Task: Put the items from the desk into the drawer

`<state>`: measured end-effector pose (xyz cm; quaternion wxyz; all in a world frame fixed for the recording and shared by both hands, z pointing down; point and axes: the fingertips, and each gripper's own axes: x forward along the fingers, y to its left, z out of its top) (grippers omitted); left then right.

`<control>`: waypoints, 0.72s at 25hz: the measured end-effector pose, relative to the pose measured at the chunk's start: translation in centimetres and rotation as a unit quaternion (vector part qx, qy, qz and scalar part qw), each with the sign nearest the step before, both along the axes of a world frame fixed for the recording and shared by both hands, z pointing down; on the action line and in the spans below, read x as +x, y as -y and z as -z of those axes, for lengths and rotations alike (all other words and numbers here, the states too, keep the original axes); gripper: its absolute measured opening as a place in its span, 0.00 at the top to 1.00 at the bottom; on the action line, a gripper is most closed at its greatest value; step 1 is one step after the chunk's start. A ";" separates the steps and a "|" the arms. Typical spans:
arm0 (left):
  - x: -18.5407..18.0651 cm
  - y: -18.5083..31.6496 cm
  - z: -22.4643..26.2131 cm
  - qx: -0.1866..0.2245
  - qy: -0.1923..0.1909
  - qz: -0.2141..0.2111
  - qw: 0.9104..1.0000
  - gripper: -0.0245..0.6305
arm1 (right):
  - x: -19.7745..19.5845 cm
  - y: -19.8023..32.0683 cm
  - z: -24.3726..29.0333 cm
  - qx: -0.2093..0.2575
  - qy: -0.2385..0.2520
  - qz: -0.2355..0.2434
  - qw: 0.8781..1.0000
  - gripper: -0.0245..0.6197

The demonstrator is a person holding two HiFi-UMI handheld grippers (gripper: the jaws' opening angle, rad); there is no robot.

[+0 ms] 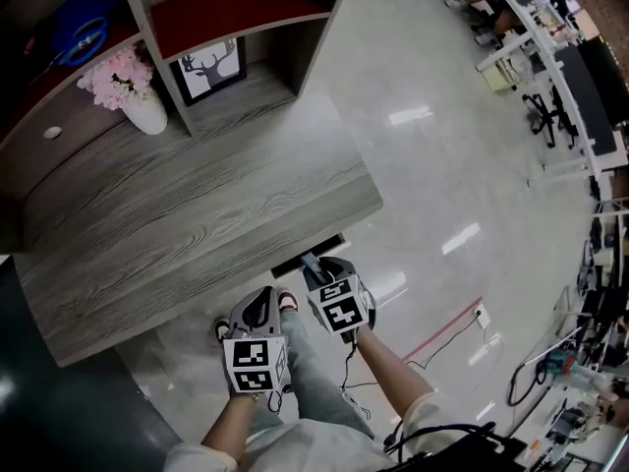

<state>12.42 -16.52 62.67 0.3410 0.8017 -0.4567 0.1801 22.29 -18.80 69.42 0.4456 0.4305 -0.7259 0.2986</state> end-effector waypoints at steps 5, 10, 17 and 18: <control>0.0 0.3 -0.5 -0.007 -0.004 0.005 1.000 0.96 | -0.5 0.8 -0.5 -0.018 -0.011 0.031 0.999 0.76; -0.1 0.9 -0.5 -0.007 -0.005 0.014 1.000 0.96 | -0.9 1.6 -0.9 -0.029 -0.005 0.038 0.999 0.76; -0.5 1.4 -0.7 -0.008 -0.001 0.022 1.000 0.96 | -1.3 2.3 -1.2 -0.024 0.008 0.030 0.999 0.76; -0.5 1.4 -0.8 -0.009 -0.001 0.022 1.000 0.96 | -1.4 2.4 -1.3 -0.022 0.009 0.029 0.999 0.76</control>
